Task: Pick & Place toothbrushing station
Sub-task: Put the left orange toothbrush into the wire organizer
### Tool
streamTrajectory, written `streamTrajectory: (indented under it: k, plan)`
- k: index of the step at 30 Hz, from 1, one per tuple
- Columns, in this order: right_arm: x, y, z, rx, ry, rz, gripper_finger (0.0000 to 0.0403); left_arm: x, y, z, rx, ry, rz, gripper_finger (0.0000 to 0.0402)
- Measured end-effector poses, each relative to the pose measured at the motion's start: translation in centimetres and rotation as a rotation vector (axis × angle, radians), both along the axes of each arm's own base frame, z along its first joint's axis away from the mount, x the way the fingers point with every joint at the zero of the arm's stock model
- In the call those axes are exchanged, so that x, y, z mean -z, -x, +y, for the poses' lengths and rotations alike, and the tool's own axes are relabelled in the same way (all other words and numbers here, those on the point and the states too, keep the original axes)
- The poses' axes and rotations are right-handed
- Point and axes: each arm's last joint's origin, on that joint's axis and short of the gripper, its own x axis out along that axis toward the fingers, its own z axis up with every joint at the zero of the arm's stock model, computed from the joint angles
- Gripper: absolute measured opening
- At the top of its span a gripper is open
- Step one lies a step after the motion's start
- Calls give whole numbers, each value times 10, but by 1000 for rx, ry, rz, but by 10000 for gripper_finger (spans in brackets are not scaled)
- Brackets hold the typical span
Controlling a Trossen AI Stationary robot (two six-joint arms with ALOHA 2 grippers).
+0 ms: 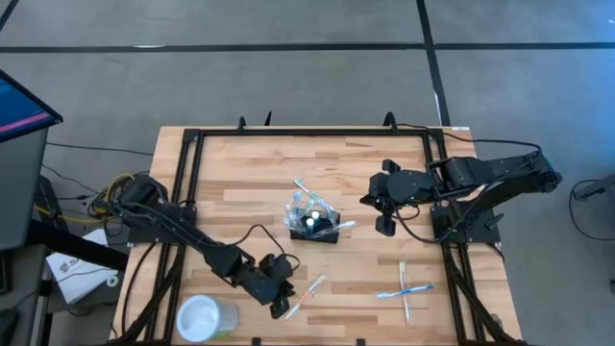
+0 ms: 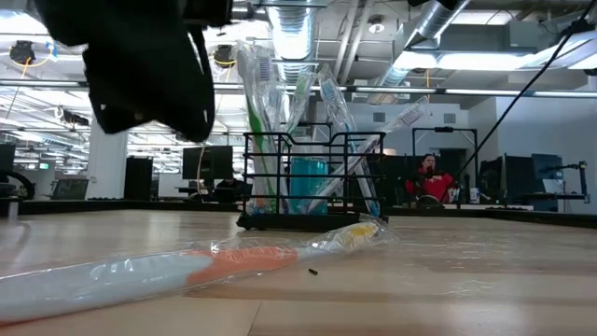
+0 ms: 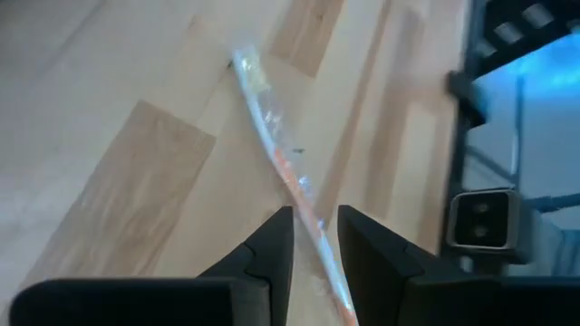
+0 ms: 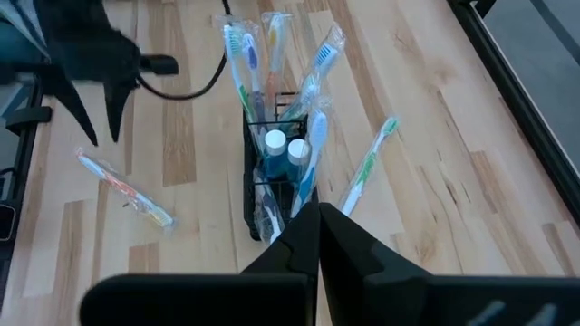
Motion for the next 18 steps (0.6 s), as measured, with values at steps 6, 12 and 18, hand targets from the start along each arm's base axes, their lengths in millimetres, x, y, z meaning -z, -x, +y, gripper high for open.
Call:
streamTrajectory:
  k: [6,12,18]
  plan:
    - [0,0,0,7,-6,4,0,12,-11,-6,-4,30,82,63]
    - [0,1,0,7,-5,5,0,15,-21,-8,8,53,101,63]
    - [1,1,0,6,-4,7,0,16,-26,1,-10,65,118,65]
